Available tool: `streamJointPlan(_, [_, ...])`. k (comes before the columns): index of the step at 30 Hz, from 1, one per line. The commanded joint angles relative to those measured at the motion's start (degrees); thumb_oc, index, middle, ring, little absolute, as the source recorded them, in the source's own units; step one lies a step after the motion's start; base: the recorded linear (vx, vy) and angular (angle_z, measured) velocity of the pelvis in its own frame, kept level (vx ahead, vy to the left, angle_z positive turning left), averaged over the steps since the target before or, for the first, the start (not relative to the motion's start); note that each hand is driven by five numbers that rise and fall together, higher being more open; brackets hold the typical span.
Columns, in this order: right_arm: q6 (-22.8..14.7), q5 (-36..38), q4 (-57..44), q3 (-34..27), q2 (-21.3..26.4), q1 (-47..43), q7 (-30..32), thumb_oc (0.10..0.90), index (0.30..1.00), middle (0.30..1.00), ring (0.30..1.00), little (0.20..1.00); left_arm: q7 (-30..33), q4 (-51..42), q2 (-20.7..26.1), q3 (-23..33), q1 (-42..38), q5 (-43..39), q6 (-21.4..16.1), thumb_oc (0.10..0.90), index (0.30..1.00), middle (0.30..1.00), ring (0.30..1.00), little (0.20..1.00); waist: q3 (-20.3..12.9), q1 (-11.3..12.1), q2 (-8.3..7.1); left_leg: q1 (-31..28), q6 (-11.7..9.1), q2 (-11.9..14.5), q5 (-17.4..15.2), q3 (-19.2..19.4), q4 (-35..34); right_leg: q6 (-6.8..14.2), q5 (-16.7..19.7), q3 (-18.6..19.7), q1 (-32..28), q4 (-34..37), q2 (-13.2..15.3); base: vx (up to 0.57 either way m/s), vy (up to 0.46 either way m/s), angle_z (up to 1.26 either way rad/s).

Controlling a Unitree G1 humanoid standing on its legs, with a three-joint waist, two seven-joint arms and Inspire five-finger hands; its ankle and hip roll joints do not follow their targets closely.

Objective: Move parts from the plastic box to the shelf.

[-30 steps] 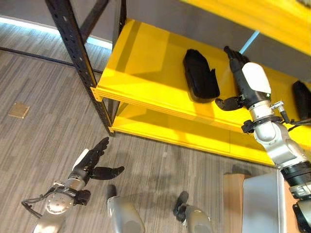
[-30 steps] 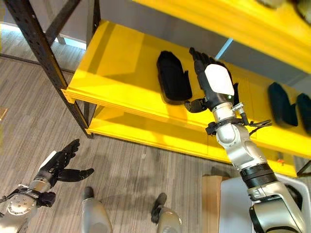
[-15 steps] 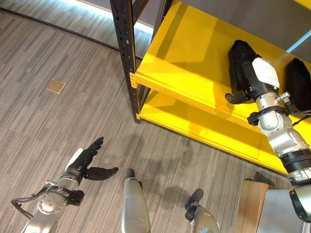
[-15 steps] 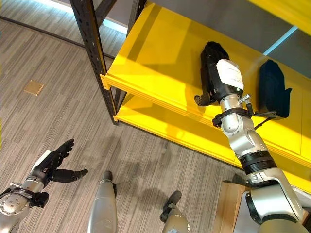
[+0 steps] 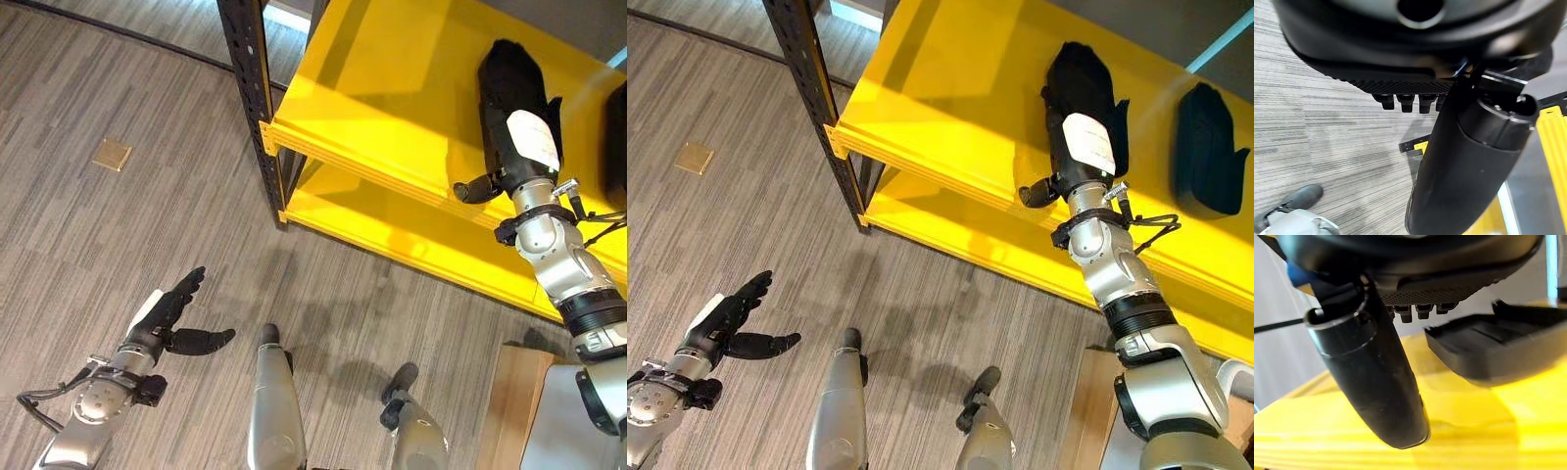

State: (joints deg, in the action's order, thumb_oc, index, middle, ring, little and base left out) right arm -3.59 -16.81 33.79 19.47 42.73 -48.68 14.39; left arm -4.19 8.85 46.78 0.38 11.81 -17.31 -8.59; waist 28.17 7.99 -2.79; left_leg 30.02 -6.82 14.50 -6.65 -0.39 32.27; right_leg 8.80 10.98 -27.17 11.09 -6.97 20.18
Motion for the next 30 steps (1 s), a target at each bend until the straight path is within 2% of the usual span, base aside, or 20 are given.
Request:
streamJointPlan(1, [-0.7, 0.0, -1.7, -1.9, 4.2, -6.4, 2.5, 0.9, 1.0, 1.0, 1.0, 1.0, 1.5, -2.0, 3.1, 2.1, -1.7, 0.0, -4.1, 0.9, 1.0, 1.0, 1.0, 1.0, -1.3, -0.1, 0.49, -5.9, 0.4, -0.4, 4.0, 1.8, -10.9, 3.8, -3.1, 2.1, 1.0, -12.2, 2.9, -0.05, -0.02, -0.09])
streamJointPlan(11, [-1.3, 0.2, -2.6, -2.6, 7.8, -4.9, 2.1, 0.9, 1.0, 1.0, 1.0, 1.0, 0.4, -1.5, 3.5, 0.0, -2.5, -1.3, -4.2, 0.9, 1.0, 1.0, 1.0, 1.0, 0.0, -2.0, 1.7, -5.9, 0.0, 1.1, 3.8, 2.7, -8.8, 2.9, -5.0, 5.3, 4.2, -14.6, 2.9, -0.05, -0.015, -0.1])
streamJointPlan(20, [-1.8, -0.3, -5.4, -3.4, 11.7, -4.2, 1.7, 0.9, 1.0, 1.0, 1.0, 1.0, 0.0, -0.6, 2.8, -0.1, -2.3, -1.0, -4.0, 0.9, 1.0, 1.0, 1.0, 1.0, 0.4, -3.3, 2.41, -5.8, -0.3, 1.5, 4.2, 3.4, -8.8, 2.5, -5.7, 6.6, 5.8, -15.8, 3.2, -0.02, -0.012, -0.09])
streamJointPlan(30, [-2.1, -0.7, -7.2, -2.1, 16.2, -7.1, 0.9, 0.9, 1.0, 1.0, 1.0, 1.0, 0.2, 0.7, 1.8, 0.7, -1.5, -0.9, -3.6, 0.9, 1.0, 1.0, 1.0, 1.0, 1.3, -3.8, 3.3, -5.3, -0.6, 1.8, 4.8, 3.7, -8.8, 2.1, -6.8, 7.7, 7.8, -18.0, 3.3, 0.0, -0.006, -0.02])
